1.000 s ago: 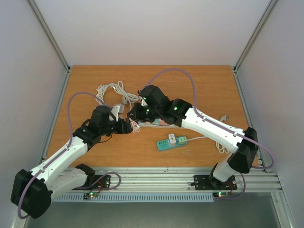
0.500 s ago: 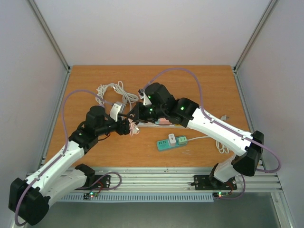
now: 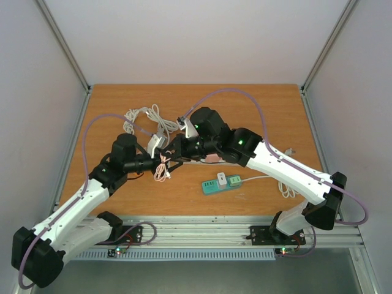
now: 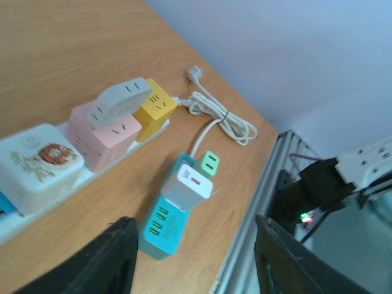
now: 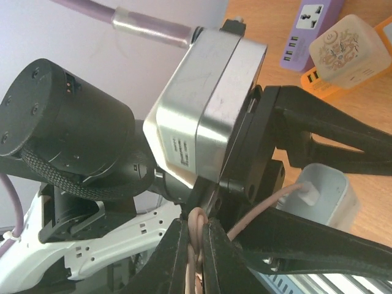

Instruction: Insert the plug

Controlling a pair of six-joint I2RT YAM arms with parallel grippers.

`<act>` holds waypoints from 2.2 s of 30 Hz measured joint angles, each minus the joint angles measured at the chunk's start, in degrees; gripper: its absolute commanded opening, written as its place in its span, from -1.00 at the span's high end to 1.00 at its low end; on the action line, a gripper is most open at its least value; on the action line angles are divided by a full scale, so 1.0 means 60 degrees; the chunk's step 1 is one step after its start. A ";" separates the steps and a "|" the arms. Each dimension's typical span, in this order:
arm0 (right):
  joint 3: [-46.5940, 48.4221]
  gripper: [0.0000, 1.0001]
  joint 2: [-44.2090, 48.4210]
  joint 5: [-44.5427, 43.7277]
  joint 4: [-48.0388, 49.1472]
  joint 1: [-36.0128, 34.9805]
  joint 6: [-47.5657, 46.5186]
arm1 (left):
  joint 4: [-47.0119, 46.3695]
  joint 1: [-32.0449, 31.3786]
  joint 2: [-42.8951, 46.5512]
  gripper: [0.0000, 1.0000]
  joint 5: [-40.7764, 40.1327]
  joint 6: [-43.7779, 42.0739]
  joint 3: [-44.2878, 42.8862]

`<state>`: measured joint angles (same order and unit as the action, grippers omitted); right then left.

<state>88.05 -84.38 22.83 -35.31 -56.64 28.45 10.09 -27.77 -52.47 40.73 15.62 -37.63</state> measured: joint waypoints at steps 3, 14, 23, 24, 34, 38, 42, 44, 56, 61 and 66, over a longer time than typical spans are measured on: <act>0.0000 0.85 0.0000 0.0004 0.0011 0.0000 -0.0004 | 0.0011 0.0000 0.0000 0.32 0.0171 0.0025 -0.0029; -0.0033 -0.17 0.0029 -0.0448 -0.0120 -0.0018 -0.0229 | -0.0004 -0.0011 0.0186 0.53 0.0044 0.0251 -0.0029; -0.1931 -0.47 0.1945 -0.2586 0.0073 -0.0047 -0.1217 | 0.0211 -0.0007 0.0204 0.52 -0.1592 0.1198 -0.0069; -0.2262 -0.46 0.2302 -0.2878 0.0168 -0.0044 -0.1428 | 0.0430 -0.0007 0.0189 0.51 -0.1891 0.1373 -0.0168; -0.4623 -0.36 0.3082 -0.3519 0.2222 -0.0546 -0.4335 | 0.2747 -0.0007 0.0026 0.46 -0.4102 0.3238 -0.2535; -0.4561 -0.34 0.2036 -0.3493 0.3184 -0.1202 -0.5209 | 0.3668 -0.0007 -0.0288 0.45 -0.4379 0.4135 -0.3493; -0.4550 -0.35 0.1286 -0.3483 0.4335 -0.1377 -0.5734 | 0.4146 -0.0007 -0.0317 0.44 -0.4364 0.4918 -0.3639; -0.4550 -0.33 0.1155 -0.3486 0.4874 -0.1377 -0.5894 | 0.4346 -0.0007 -0.0317 0.44 -0.4331 0.5246 -0.3639; -0.4532 0.32 0.1038 -0.3515 0.6535 -0.1370 -0.6400 | 0.4579 -0.0007 -0.0229 0.43 -0.3603 0.6258 -0.3636; -0.4473 0.77 0.1035 -0.3559 0.6484 -0.1373 -0.6495 | 0.4605 0.0022 -0.0066 0.26 -0.3475 0.6459 -0.3621; -0.4262 0.83 0.1020 -0.3370 0.6167 -0.1341 -0.6502 | 0.4634 0.0025 -0.0036 -0.54 -0.3264 0.6306 -0.3628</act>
<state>62.48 -78.26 2.61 1.69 -64.69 -10.57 37.89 -27.62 -52.69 21.15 53.45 -59.40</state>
